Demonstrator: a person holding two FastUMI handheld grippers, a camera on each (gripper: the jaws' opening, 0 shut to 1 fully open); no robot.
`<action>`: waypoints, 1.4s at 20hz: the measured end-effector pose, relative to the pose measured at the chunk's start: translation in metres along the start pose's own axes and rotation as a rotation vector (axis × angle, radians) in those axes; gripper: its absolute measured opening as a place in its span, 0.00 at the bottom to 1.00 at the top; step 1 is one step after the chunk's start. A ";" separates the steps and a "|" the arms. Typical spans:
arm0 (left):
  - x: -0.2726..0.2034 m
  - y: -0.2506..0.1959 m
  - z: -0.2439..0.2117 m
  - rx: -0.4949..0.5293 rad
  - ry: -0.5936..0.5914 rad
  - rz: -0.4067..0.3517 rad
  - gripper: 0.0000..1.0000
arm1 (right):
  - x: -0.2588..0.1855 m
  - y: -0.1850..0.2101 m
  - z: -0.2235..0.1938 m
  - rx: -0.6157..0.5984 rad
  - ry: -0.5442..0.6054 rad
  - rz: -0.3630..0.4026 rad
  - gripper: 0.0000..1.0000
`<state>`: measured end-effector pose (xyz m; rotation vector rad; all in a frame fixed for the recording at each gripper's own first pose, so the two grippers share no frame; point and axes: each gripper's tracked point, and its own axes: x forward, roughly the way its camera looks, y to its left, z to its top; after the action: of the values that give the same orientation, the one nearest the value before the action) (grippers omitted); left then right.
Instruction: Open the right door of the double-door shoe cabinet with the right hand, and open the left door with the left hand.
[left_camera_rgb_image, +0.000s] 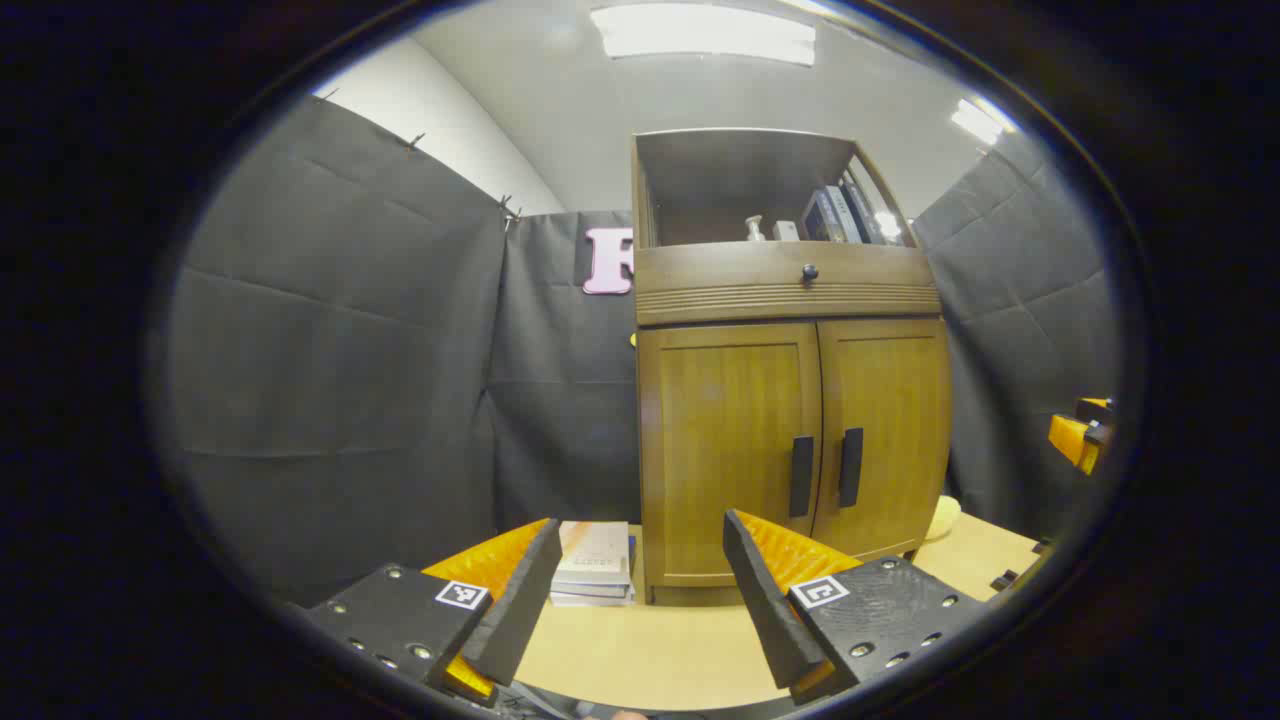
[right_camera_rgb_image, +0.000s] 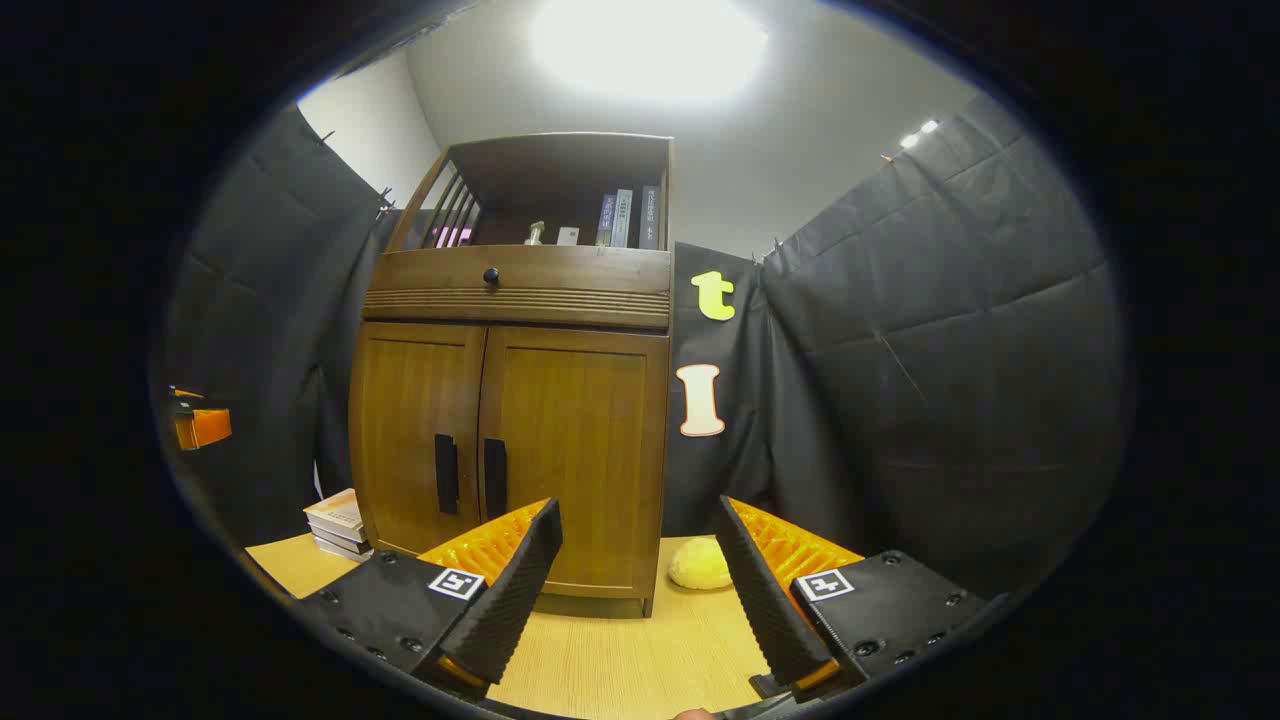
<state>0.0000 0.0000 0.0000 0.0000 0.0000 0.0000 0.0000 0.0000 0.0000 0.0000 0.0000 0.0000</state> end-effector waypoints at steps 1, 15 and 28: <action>0.000 0.000 0.001 -0.001 -0.001 0.002 0.94 | 0.000 -0.001 -0.002 0.006 0.002 -0.001 0.96; 0.002 -0.007 0.014 0.005 -0.044 -0.001 0.93 | 0.016 -0.001 -0.001 0.031 0.004 -0.005 0.97; -0.018 0.005 0.028 0.038 -0.073 0.042 0.94 | 0.091 0.049 0.013 0.072 -0.040 0.072 0.98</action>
<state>-0.0181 0.0045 0.0275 0.0382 -0.0727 0.0423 0.0906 0.0490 0.0125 0.0716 -0.0403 0.0716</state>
